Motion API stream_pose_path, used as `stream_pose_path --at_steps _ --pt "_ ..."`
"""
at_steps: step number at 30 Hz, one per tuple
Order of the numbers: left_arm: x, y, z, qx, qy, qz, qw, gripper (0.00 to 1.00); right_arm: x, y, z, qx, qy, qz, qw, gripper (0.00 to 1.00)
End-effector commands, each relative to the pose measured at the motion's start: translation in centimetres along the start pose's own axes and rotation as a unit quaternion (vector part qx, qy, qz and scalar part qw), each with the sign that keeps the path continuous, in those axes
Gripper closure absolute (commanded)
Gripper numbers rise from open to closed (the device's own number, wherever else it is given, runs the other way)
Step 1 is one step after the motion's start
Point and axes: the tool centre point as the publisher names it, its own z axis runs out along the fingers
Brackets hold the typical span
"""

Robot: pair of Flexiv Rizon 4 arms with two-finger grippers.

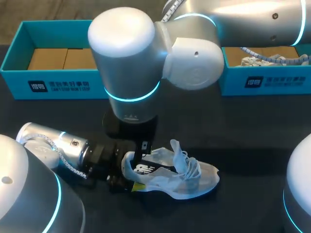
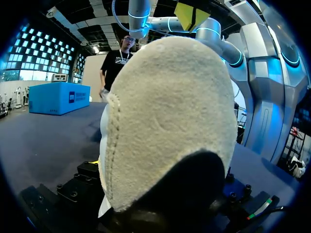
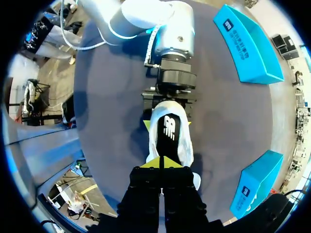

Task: Take the shoe out of the shoebox, open the shoe tongue, remove and reinsert the insole, then place the shoe into the shoebox

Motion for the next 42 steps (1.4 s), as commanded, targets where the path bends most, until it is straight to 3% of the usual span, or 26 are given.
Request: stream_pose_path --at_steps 1,22,42 --pt "0.1 0.3 -0.1 -0.001 -0.001 0.000 1.000 1.00 -0.2 0.6 1.5 0.013 -0.004 -0.014 1.000 1.00" --pt "0.1 0.3 -0.1 -0.001 -0.001 0.000 1.000 1.00 -2.3 0.3 8.5 0.007 0.001 -0.121 0.993 1.00" --pt "0.1 0.3 -0.1 -0.001 -0.001 0.000 1.000 1.00 -2.5 -1.7 13.2 -0.010 0.008 -0.132 0.991 1.00"
